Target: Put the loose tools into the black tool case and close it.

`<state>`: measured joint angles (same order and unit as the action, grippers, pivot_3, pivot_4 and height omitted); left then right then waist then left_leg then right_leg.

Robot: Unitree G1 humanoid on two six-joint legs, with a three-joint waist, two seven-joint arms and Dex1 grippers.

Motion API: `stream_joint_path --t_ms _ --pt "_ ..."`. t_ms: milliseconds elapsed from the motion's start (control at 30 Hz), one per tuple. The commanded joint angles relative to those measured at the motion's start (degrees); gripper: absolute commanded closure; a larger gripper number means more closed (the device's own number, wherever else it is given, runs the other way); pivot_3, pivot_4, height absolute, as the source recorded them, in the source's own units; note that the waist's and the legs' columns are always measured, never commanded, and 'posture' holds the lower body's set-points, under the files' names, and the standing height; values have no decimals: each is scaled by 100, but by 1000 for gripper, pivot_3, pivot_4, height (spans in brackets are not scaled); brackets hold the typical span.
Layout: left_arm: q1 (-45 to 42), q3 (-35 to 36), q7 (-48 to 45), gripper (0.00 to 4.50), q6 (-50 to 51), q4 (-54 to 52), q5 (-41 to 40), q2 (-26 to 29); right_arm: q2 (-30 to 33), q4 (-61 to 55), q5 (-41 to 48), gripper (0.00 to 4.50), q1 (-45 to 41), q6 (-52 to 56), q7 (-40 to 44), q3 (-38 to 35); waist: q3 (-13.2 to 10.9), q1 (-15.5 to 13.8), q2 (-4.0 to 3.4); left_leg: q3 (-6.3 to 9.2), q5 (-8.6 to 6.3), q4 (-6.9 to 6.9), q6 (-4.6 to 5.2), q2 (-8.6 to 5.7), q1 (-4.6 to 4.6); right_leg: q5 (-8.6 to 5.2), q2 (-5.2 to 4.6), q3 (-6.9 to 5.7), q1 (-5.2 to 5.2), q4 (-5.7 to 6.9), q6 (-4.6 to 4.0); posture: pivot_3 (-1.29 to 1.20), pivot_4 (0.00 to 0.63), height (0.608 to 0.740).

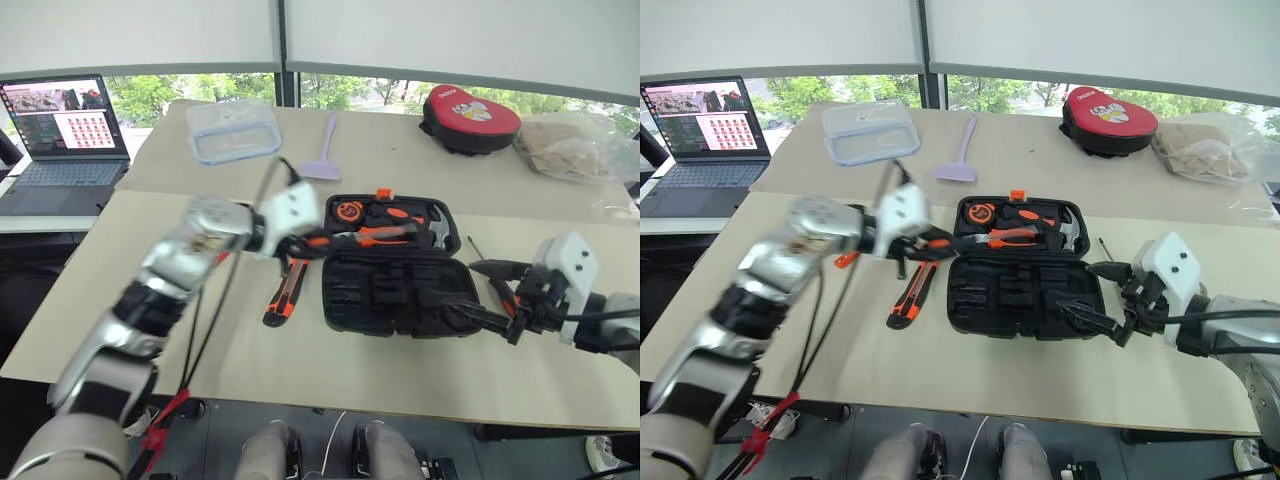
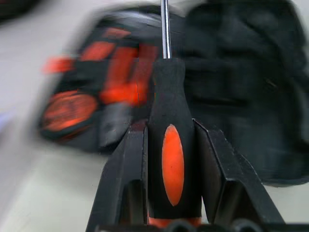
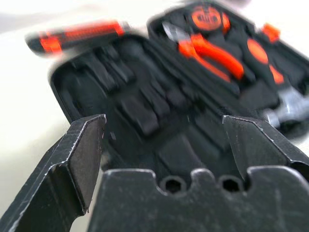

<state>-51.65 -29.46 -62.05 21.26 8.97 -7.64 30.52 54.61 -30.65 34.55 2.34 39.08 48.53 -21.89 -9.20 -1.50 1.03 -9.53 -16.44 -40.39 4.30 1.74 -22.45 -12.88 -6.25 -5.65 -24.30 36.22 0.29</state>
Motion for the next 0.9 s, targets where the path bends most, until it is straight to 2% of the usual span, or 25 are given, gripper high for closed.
stream_joint_path --t_ms 33,233,700,767,900 --pt "-621 -157 166 3615 -268 894 574 -584 -42 -243 -47 0 120 -174 -39 -250 -3 15 5 3 0 -1 1 1 -1 0 2 -1 1 0 0 0 150 731" --pt "-842 -186 156 3615 -605 1625 977 -1057 -161 -377 -76 0 233 -168 -165 -299 -4 67 6 12 -2 -13 7 11 -20 0 6 -1 -12 0 1 0 150 731" --pt "-955 26 51 3615 -944 2298 1345 -1437 -292 -448 12 0 113 -79 -383 -228 -4 47 6 22 -21 -55 39 11 -52 7 -5 -12 -19 1 13 0 150 731" --pt "-976 106 43 2611 -899 2270 1315 -1470 -300 -465 28 0 119 -71 -389 -225 -4 43 6 23 -21 -56 39 11 -53 8 -6 -12 -20 1 14 0 150 731" --pt "-1029 203 -62 1197 -769 2031 1278 -1494 -302 -484 89 0 131 -46 -381 -246 -4 46 6 23 -21 -60 40 10 -53 10 -7 -12 -19 2 17 0 150 731"
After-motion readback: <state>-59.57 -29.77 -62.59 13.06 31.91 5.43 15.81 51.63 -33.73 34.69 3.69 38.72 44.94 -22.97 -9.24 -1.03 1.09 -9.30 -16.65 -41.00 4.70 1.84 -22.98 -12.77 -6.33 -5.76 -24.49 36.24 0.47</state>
